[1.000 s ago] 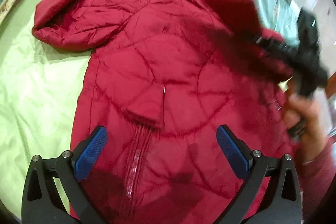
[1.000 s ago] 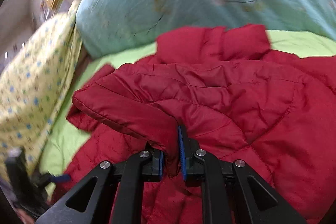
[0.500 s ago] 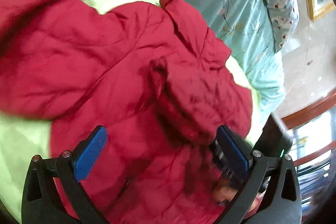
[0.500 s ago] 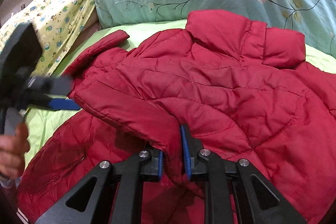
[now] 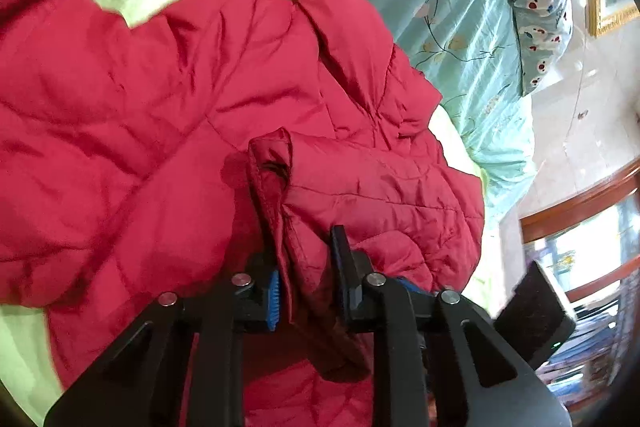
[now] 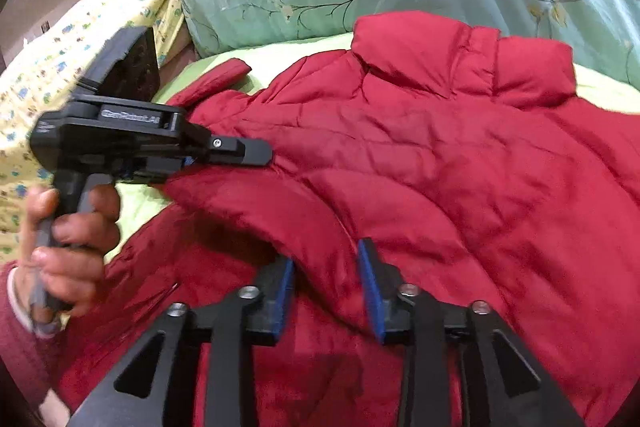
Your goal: Fold large clothes
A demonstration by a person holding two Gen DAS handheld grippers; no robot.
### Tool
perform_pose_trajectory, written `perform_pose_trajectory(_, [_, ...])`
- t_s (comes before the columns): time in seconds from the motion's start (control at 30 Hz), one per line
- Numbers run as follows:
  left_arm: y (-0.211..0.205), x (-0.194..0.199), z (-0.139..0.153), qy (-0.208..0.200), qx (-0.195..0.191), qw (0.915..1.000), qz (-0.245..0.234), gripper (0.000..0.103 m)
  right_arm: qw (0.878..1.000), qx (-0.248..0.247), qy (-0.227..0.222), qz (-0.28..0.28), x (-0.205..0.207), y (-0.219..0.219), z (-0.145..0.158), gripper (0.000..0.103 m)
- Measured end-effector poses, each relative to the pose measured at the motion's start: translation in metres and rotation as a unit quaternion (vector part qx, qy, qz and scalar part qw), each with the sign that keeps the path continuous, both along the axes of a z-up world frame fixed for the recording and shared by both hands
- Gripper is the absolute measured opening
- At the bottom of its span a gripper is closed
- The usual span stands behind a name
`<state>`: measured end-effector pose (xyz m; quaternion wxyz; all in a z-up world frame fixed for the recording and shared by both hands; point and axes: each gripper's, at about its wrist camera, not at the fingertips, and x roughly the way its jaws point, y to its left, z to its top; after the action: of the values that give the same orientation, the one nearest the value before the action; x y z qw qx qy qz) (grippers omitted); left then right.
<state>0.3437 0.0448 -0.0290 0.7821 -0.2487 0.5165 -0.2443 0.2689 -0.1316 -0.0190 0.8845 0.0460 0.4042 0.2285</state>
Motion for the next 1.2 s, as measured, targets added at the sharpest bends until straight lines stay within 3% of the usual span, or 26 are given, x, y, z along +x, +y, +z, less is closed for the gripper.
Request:
perform_pose_trajectory(0.2, [0.001,-0.009,0.016,-0.062,0.111,0.9919,0.004,0.019,0.992,0.011,-0.038,-0.118,-0.011,-0.081,0.025,0.048])
perform_pose_trajectory(0.33, [-0.011,-0.018,0.016,-0.093,0.186,0.9782,-0.003,0.021,0.982,-0.009,-0.009,-0.191,0.007,-0.125,0.014,0.050])
perform_pose_trajectory(0.47, [-0.012,-0.033,0.025,-0.117,0.238,0.9642,0.016,0.031,0.979,-0.020,0.038,-0.198,0.023,-0.131,-0.014,0.049])
perform_pose_trajectory(0.57, [-0.005,-0.047,0.044,-0.142,0.234,0.9609,0.037,0.031,0.978,-0.041,0.048,-0.199,0.032,-0.123,-0.026,0.049])
perform_pose_trajectory(0.73, [-0.013,-0.063,0.064,-0.167,0.178,0.9697,0.004,0.033,0.978,-0.048,0.046,-0.200,0.038,-0.114,-0.029,0.055])
perform_pose_trajectory(0.8, [-0.030,-0.059,0.058,-0.167,0.191,0.9672,-0.012,0.036,0.978,-0.047,0.046,-0.199,0.038,-0.114,-0.029,0.055])
perform_pose_trajectory(0.9, [-0.048,-0.044,0.025,-0.140,0.241,0.9603,-0.020,0.036,0.979,-0.037,0.046,-0.198,0.034,-0.117,-0.030,0.055])
perform_pose_trajectory(1.0, [-0.045,-0.036,-0.005,-0.117,0.250,0.9610,-0.019,0.036,0.978,-0.026,0.041,-0.202,0.022,-0.120,-0.018,0.055])
perform_pose_trajectory(1.1, [-0.042,-0.038,-0.004,-0.123,0.244,0.9619,-0.016,0.036,0.982,-0.021,0.004,-0.186,0.008,-0.104,0.004,0.057])
perform_pose_trajectory(1.2, [-0.042,-0.038,-0.004,-0.125,0.252,0.9594,-0.018,0.037,0.986,-0.026,0.006,-0.162,0.010,-0.085,0.008,0.056])
